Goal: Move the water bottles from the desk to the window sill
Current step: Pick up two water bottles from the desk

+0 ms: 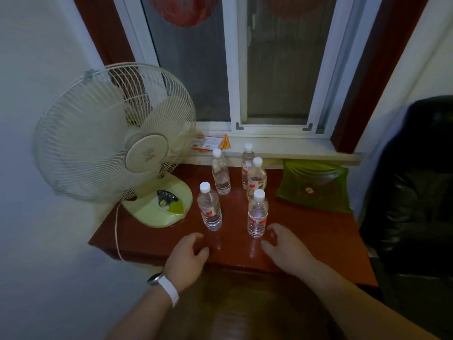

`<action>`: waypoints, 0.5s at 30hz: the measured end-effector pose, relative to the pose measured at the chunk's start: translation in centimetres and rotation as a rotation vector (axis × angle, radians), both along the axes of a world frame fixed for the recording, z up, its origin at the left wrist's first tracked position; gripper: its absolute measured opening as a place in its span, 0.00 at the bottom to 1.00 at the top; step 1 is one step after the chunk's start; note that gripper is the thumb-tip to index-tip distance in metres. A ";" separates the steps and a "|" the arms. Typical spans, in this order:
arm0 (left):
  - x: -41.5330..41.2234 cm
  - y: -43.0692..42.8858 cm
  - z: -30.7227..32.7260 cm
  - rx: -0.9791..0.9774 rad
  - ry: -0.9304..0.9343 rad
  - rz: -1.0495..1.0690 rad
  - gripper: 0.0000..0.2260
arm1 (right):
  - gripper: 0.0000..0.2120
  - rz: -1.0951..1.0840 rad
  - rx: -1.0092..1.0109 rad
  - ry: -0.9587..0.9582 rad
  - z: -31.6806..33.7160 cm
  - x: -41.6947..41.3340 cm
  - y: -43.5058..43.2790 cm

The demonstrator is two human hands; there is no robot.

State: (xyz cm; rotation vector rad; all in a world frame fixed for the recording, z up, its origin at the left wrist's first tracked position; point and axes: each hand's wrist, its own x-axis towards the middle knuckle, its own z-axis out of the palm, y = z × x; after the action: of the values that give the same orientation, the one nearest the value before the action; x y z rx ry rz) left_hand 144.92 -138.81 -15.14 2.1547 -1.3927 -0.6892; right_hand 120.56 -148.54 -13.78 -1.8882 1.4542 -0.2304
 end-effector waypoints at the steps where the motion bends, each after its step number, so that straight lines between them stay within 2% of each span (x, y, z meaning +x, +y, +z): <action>1: 0.0 -0.8 -0.4 -0.002 0.022 0.031 0.19 | 0.18 -0.021 0.023 -0.013 -0.5 0.1 -0.5; 7: 0.6 -4.4 -2.2 0.008 0.197 0.164 0.18 | 0.33 -0.221 0.142 -0.124 -3.9 1.2 -3.1; 12: 2.1 -6.6 -3.9 -0.002 0.328 0.256 0.25 | 0.44 -0.328 0.177 -0.222 -6.0 2.5 -4.2; 15: 3.1 -8.1 -4.9 0.004 0.433 0.301 0.31 | 0.47 -0.367 0.185 -0.234 -6.7 3.1 -4.8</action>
State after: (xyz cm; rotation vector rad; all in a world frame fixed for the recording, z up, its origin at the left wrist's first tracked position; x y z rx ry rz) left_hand 148.04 -146.90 -19.99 2.0013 -0.8250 -0.9640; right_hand 123.64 -153.35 -20.51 -1.3888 1.5891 -0.4571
